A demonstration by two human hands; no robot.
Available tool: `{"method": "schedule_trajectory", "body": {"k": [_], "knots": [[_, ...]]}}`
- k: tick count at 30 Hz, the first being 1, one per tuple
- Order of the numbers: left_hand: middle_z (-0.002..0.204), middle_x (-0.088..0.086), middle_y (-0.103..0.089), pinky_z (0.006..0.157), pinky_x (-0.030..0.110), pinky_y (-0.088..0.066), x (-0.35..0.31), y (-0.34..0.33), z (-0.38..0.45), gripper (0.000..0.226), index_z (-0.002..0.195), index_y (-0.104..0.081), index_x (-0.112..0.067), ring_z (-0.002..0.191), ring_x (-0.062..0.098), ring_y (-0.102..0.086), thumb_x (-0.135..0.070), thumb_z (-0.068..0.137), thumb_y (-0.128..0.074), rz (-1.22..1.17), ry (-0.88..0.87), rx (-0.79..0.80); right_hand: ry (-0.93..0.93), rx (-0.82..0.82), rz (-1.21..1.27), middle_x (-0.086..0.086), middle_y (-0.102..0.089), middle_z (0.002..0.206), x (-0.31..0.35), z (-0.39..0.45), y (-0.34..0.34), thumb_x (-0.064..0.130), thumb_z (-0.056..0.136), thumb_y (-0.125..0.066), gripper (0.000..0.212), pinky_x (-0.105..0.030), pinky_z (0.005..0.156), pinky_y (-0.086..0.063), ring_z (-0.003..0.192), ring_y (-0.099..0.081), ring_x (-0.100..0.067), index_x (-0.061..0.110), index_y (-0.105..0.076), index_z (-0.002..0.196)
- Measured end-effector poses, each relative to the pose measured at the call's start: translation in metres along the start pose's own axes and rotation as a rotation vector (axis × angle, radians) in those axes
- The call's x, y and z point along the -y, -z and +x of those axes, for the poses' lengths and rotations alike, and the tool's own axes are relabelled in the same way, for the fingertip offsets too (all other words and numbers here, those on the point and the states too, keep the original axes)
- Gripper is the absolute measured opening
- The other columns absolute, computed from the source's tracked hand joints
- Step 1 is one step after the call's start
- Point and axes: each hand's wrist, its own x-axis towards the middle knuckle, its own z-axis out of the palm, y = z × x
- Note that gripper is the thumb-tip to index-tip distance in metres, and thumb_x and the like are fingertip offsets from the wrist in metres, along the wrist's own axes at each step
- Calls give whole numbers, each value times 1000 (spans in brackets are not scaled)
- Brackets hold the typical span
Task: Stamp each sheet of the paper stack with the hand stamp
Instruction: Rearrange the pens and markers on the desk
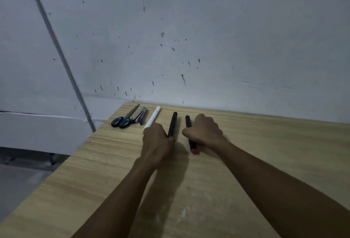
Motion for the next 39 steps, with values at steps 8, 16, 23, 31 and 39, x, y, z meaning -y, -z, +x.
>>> {"method": "schedule_trajectory", "body": {"k": [8, 16, 23, 31, 39], "knots": [[54, 11, -67, 53, 29, -57, -59, 5, -105, 23, 62, -72, 0, 49, 20, -66, -16, 77, -72, -212, -24, 105, -84, -143, 28, 2, -62, 56, -73, -92, 54, 36, 61, -64, 21, -22, 48, -38, 52, -63, -18, 16, -60, 66], [56, 9, -69, 52, 36, -60, -123, -28, -216, 19, 63, -71, -2, 45, 16, -67, -17, 73, -76, -365, 7, 257, -164, -262, -52, 4, -63, 55, -160, -196, 111, 37, 67, -67, 19, -21, 49, -40, 50, -61, -15, 18, -63, 67], [81, 12, -69, 64, 36, -61, -173, -74, -273, 28, 85, -68, -2, 69, 21, -70, -25, 72, -78, -289, -30, 386, -271, -333, -208, 1, -61, 71, -239, -246, 148, 41, 72, -66, 23, -27, 56, -45, 62, -60, -18, 21, -58, 77], [93, 18, -67, 68, 41, -61, -206, -97, -295, 33, 92, -64, 1, 80, 32, -70, -20, 70, -77, -293, -63, 411, -321, -346, -240, -2, -61, 84, -275, -264, 154, 47, 74, -66, 29, -30, 61, -45, 76, -60, -23, 20, -56, 84], [97, 14, -62, 64, 36, -60, -224, -106, -304, 32, 88, -55, -6, 82, 29, -67, -19, 68, -76, -252, -47, 394, -316, -327, -178, -2, -63, 86, -281, -266, 152, 48, 73, -65, 31, -36, 73, -54, 80, -62, -23, 21, -59, 86]]}}
